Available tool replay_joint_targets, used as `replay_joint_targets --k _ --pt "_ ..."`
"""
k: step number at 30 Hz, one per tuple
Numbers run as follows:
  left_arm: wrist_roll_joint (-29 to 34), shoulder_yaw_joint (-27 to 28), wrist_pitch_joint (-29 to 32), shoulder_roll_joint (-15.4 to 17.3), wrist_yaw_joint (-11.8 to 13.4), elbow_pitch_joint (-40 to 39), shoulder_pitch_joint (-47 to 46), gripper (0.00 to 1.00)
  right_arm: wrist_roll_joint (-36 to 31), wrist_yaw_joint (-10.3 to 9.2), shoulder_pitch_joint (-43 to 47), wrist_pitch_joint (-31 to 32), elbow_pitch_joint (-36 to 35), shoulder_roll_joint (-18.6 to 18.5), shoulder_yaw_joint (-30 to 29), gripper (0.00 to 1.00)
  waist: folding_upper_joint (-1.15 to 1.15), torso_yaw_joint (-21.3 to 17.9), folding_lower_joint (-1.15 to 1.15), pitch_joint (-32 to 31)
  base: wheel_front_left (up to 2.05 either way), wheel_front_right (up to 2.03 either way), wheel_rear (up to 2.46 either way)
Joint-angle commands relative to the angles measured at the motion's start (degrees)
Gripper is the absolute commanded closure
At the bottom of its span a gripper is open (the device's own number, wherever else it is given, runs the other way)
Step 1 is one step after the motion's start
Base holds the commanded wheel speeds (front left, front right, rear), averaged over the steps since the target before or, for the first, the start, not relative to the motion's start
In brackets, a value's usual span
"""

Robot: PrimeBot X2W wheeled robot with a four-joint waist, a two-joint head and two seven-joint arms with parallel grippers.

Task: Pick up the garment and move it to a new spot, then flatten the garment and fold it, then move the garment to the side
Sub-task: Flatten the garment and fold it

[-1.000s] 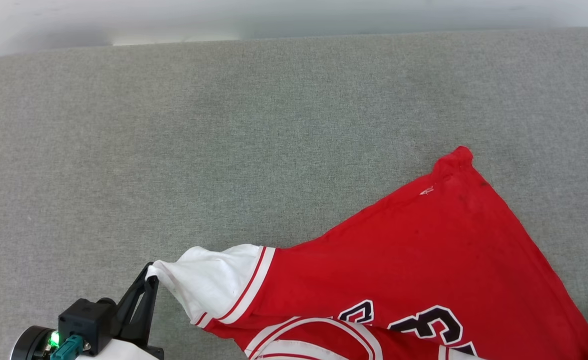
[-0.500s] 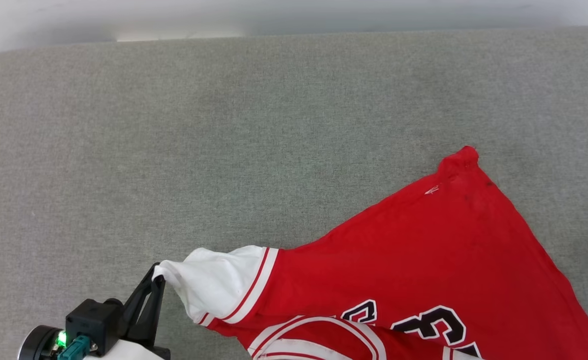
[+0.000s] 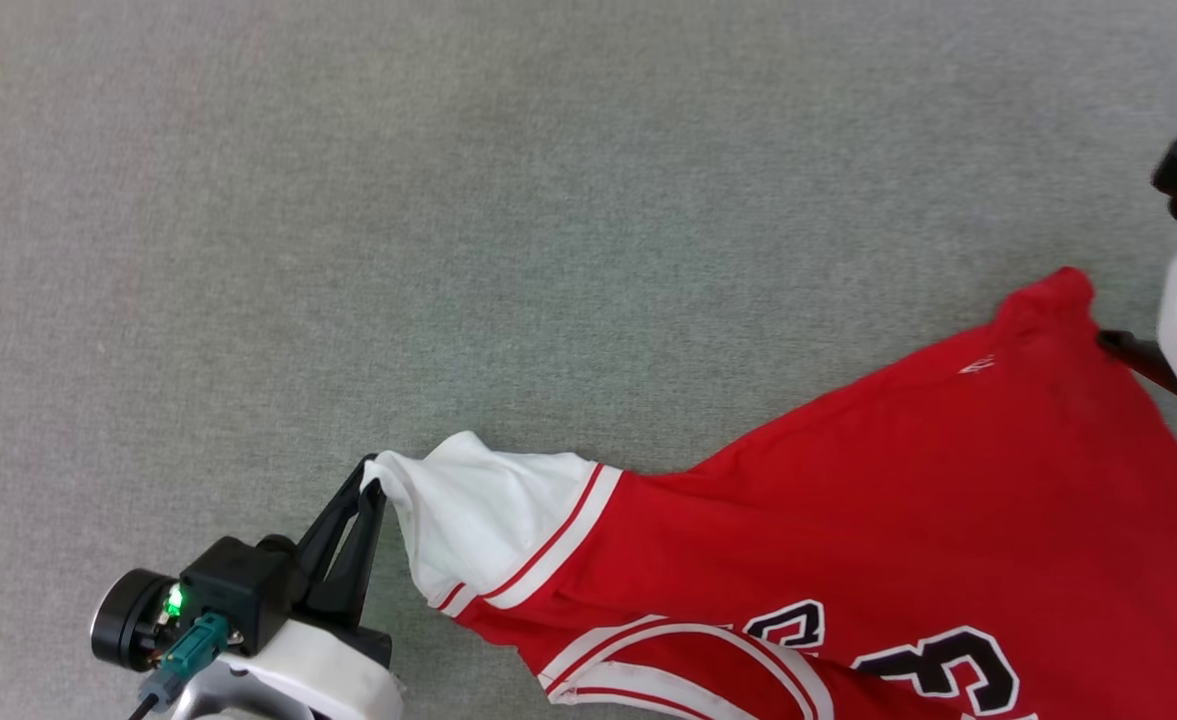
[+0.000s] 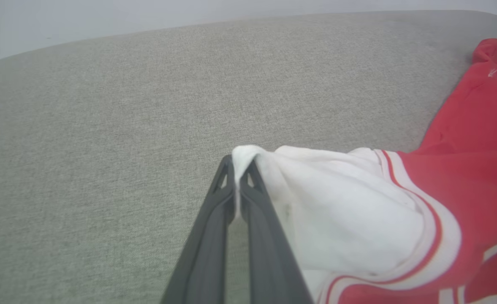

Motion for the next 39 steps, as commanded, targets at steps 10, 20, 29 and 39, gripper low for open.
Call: replay_joint_targets --k 10,20,29,39 --pt "1.14 -0.18 -0.32 -2.15 -1.4 1.79 -3.58 1.0 -0.36 -0.04 -6.06 -4.62 14.46 5.31 11.37 0.0 0.0 3.05 0.0 4.79 0.0 0.0 0.0" --pt "1.18 0.37 -0.52 -2.09 -1.66 3.98 -2.96 1.0 2.96 -0.03 -8.51 -16.69 16.32 5.62 15.51 1.0 0.0 0.83 0.0 0.61 0.0 0.0 0.0" --pt "3.76 2.44 -0.67 0.44 -0.36 2.36 -4.45 1.0 3.91 -0.04 -11.97 -30.59 13.63 4.76 17.03 1.0 0.0 -2.29 0.0 -5.75 0.0 0.0 0.0" --pt "6.54 5.29 3.12 3.8 -3.1 0.35 -16.03 1.0 4.59 -0.04 -16.72 -42.26 12.26 4.06 14.38 1.0 0.0 -5.15 0.0 -8.96 0.0 0.0 0.0"
